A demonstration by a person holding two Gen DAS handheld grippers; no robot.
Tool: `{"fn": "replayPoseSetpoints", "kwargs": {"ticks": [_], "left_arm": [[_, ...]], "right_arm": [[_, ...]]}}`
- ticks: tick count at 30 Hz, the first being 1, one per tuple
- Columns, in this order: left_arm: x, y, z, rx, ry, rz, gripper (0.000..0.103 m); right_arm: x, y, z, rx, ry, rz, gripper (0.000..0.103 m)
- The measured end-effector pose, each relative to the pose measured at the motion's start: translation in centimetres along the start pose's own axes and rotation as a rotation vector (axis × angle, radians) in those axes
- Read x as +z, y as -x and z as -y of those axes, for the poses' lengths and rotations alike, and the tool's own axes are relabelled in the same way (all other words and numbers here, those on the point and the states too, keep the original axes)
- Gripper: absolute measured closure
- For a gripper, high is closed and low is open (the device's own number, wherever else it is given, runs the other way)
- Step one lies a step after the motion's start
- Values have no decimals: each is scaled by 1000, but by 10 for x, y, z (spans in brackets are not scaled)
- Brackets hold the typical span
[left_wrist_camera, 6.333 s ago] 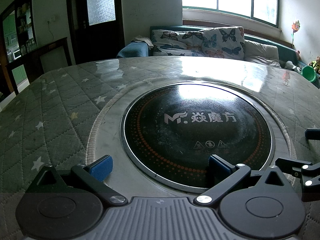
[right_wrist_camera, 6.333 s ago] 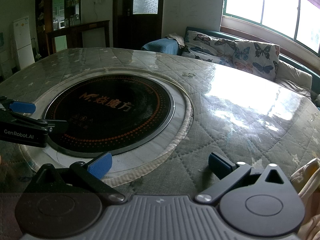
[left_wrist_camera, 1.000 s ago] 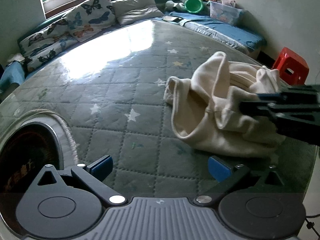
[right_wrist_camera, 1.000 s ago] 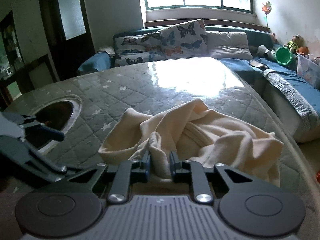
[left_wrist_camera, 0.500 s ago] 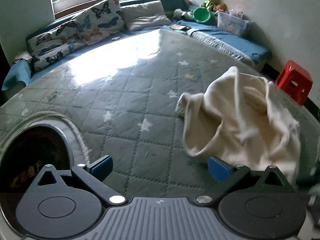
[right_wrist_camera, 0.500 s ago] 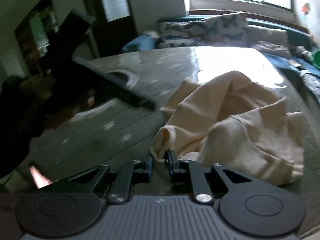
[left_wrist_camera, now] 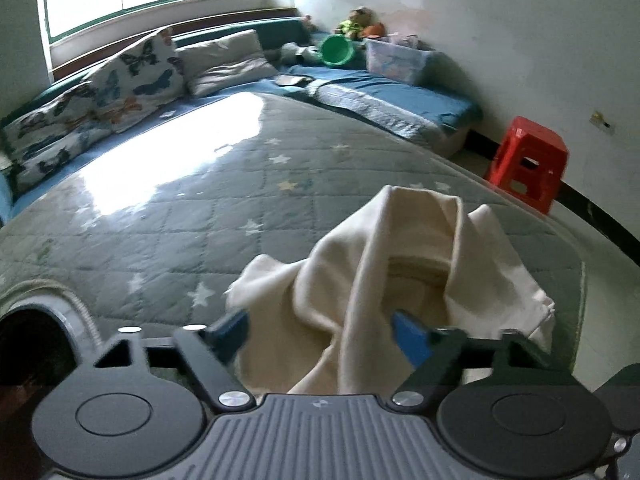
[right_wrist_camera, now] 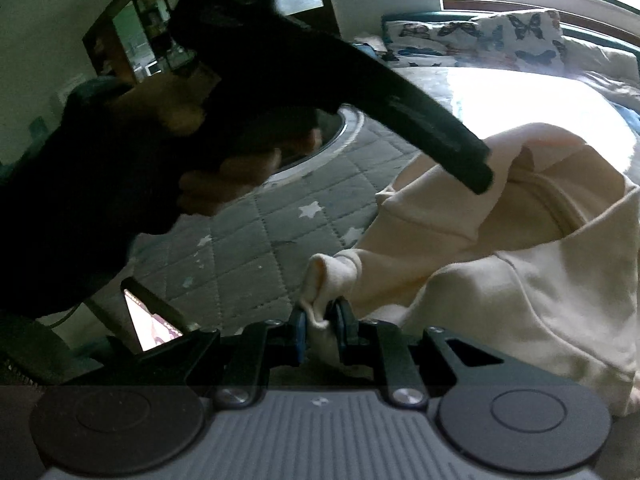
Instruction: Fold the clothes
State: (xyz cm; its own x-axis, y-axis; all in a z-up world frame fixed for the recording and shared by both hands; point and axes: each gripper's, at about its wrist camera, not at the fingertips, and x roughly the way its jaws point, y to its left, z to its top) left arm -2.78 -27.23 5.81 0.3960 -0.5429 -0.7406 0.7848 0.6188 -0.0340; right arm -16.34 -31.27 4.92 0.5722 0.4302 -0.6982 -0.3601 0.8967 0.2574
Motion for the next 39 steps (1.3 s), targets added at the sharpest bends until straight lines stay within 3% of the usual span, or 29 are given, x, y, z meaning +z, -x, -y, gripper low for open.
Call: {"fn": "replayPoseSetpoints", "kwargs": {"ticks": [1, 4, 7, 10, 16, 20, 23, 26, 29, 32, 35, 37, 39], "left_arm": [[0, -3, 0, -15, -8, 1, 59], [-3, -8, -3, -35, -18, 5, 93], [-7, -4, -14, 6, -11, 39, 96], [-11, 9, -36, 43, 44, 65, 97], [-37, 43, -83, 197, 156, 88, 97], [-63, 63, -108, 255, 226, 72, 97], [-82, 77, -120, 279, 265, 53, 96], [-98, 88, -122, 309, 274, 39, 89], [-102, 98, -115, 343, 245, 47, 72], [-100, 106, -102, 373, 180, 80, 67], [-94, 112, -89, 351, 130, 123, 63], [-89, 110, -78, 315, 84, 140, 63], [-84, 106, -66, 292, 32, 149, 61]], "right_arm": [[0, -1, -1, 2, 2, 0, 89], [1, -2, -1, 7, -1, 2, 89], [2, -1, 4, 12, -29, 12, 83], [6, 3, 10, 13, -56, 37, 80], [21, 19, 36, -19, -104, 124, 63], [32, 24, 55, -100, -130, 183, 61], [39, 16, 65, -150, -132, 179, 58], [49, 0, 71, -165, -103, 157, 57], [52, -13, 66, -162, -74, 145, 57], [62, -25, 62, -157, -51, 161, 59], [67, -35, 57, -177, -25, 150, 64], [68, -39, 54, -187, -11, 150, 71], [70, -40, 54, -178, -15, 157, 85]]}}
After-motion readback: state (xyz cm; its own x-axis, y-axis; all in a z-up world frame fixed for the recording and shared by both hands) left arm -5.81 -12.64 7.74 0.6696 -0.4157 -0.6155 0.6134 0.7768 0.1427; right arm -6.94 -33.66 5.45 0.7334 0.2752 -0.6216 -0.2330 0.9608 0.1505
